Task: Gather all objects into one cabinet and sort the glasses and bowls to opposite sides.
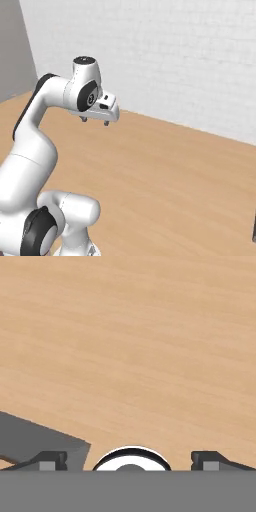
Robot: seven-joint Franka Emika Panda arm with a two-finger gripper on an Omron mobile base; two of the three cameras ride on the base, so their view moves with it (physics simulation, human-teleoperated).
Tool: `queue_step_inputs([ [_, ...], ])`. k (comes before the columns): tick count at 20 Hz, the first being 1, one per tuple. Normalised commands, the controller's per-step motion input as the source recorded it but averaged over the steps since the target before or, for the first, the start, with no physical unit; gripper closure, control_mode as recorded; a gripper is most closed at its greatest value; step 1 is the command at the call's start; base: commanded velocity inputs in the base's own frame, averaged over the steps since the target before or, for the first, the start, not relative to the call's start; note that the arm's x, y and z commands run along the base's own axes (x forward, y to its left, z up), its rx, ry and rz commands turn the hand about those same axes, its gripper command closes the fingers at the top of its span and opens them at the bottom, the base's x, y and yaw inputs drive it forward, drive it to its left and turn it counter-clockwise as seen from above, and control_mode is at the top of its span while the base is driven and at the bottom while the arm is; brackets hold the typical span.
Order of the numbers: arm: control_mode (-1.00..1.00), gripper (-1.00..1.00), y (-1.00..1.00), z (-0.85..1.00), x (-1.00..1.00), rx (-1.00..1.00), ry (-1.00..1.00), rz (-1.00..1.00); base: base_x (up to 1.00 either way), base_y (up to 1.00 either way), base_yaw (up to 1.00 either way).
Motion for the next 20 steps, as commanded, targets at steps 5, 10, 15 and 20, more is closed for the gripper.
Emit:
queue_step_inputs([
  [5, 1.0, -1.0, 0.0, 0.0, 0.0, 0.0, 0.0, 0.0, 0.0, 0.0, 0.98],
  [10, 1.0, -1.0, 0.0, 0.0, 0.0, 0.0, 0.0, 0.0, 0.0, 0.0, 0.94],
  [15, 1.0, -1.0, 0.0, 0.0, 0.0, 0.0, 0.0, 0.0, 0.14, -0.02, 0.86],
  [20, 1.0, -1.0, 0.0, 0.0, 0.0, 0.0, 0.0, 0.0, 0.15, -0.1, 0.8],
])
